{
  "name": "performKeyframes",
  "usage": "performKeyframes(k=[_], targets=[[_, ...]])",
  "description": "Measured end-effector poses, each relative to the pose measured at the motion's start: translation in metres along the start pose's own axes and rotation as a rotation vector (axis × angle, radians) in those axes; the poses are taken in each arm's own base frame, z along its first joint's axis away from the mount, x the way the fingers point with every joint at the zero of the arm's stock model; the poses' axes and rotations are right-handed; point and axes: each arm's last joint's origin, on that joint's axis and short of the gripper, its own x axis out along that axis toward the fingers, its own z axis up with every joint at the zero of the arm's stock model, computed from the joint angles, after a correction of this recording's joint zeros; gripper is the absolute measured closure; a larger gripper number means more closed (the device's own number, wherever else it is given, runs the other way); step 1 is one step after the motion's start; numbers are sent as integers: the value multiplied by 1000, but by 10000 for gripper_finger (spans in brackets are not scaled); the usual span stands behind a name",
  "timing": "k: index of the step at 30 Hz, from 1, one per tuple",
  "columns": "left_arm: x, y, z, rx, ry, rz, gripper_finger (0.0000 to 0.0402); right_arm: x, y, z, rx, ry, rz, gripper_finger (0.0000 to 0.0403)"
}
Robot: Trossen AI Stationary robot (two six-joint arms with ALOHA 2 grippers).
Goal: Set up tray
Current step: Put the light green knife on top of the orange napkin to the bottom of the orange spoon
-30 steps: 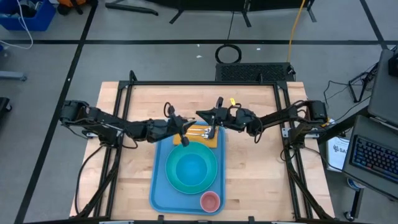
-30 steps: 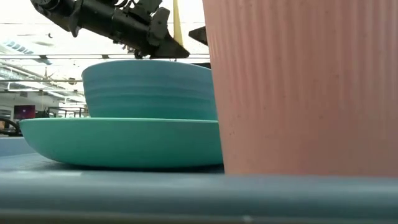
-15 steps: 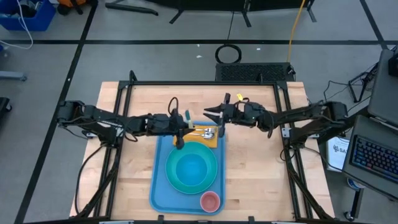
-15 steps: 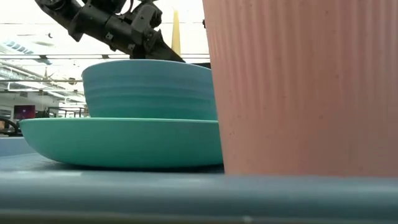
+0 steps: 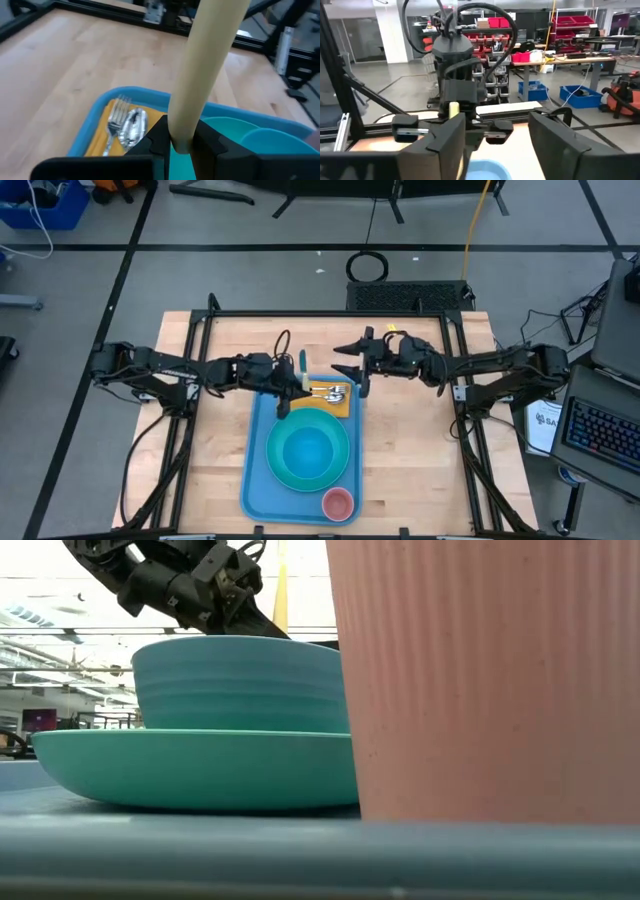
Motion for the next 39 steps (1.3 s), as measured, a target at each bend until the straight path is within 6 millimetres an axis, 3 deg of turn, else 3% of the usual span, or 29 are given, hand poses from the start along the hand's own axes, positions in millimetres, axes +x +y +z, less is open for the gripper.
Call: performKeyframes(k=[6, 17, 28, 39], targets=[[-1, 5, 0, -4, 14, -52, 353, 5, -7, 21, 28, -50, 99, 178], [-2, 6, -4, -17, 76, -159, 353, 25, -9, 61, 15, 100, 120, 189], [-3, 9, -5, -14, 91, -174, 353, 52, -4, 57, -34, 116, 147, 176], [-3, 8, -6, -12, 96, -190, 353, 52, -4, 63, -30, 86, 142, 161]])
